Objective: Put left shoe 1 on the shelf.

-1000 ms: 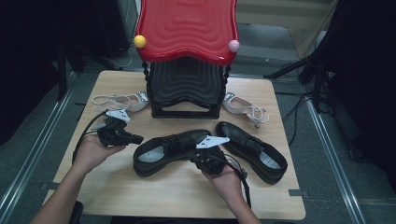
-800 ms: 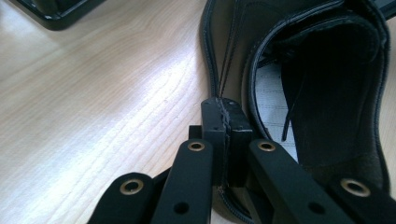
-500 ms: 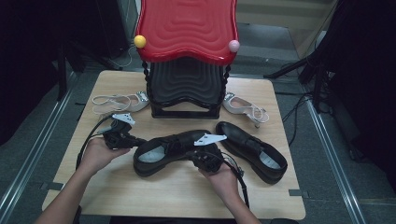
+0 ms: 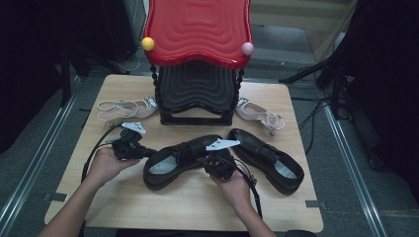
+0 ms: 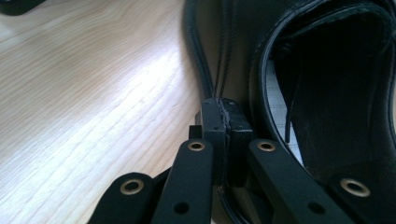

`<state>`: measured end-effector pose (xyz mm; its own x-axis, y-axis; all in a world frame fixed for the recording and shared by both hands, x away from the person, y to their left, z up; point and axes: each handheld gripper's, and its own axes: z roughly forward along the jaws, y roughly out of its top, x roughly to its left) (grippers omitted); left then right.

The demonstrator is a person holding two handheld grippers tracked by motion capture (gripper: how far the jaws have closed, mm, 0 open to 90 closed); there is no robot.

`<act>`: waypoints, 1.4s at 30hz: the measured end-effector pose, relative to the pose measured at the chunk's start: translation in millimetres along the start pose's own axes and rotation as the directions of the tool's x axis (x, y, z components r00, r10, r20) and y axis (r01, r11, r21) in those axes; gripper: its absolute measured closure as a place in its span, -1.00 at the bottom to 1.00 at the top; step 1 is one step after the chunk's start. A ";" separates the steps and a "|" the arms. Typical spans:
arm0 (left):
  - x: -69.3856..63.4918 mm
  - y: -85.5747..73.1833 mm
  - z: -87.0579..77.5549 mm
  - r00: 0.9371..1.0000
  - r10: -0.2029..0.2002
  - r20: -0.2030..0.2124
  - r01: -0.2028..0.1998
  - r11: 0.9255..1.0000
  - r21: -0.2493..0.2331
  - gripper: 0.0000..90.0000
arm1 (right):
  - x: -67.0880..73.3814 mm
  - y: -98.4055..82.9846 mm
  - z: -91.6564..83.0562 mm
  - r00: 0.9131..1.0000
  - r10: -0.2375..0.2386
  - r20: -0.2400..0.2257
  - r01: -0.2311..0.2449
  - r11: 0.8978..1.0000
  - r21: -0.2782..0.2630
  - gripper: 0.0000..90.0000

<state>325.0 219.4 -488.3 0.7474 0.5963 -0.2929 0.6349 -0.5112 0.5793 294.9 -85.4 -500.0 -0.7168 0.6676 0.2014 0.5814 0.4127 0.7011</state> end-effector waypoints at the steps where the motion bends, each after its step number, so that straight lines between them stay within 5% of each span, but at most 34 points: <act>1: -1.3 1.1 0.9 1.000 0.002 0.006 -0.002 1.000 0.003 1.00 | -1.5 0.0 -0.6 1.000 0.009 -0.001 -0.009 1.000 0.001 1.00; 10: -13.9 4.8 12.3 0.999 -0.021 0.032 0.020 1.000 0.003 1.00 | -10.9 -0.1 -4.1 0.999 0.041 0.017 -0.041 0.999 0.004 1.00; 18: -16.8 5.1 21.1 0.994 -0.083 0.068 0.084 0.996 -0.020 1.00 | -14.3 -0.4 -5.0 0.998 0.052 0.037 -0.052 0.999 -0.003 1.00; 26: -27.9 7.9 28.1 0.997 -0.057 0.043 0.058 0.998 -0.018 1.00 | -19.7 0.1 -6.9 0.995 0.081 0.052 -0.081 0.997 -0.008 1.00; 35: -39.0 11.1 38.0 0.996 -0.048 0.071 0.050 0.998 -0.024 1.00 | -14.6 -3.1 -21.4 0.998 0.053 0.028 -0.053 0.999 0.004 1.00; 42: -46.7 13.8 47.7 0.991 -0.075 0.110 0.080 0.996 -0.036 1.00 | -23.9 -1.5 -22.7 0.995 0.085 0.049 -0.085 0.996 -0.004 1.00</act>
<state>308.2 155.0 -502.9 0.7145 0.5615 -0.4175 0.6849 -0.4393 0.5814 302.5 -116.0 -490.4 -0.6446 0.7302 0.2266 0.6389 0.3517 0.6842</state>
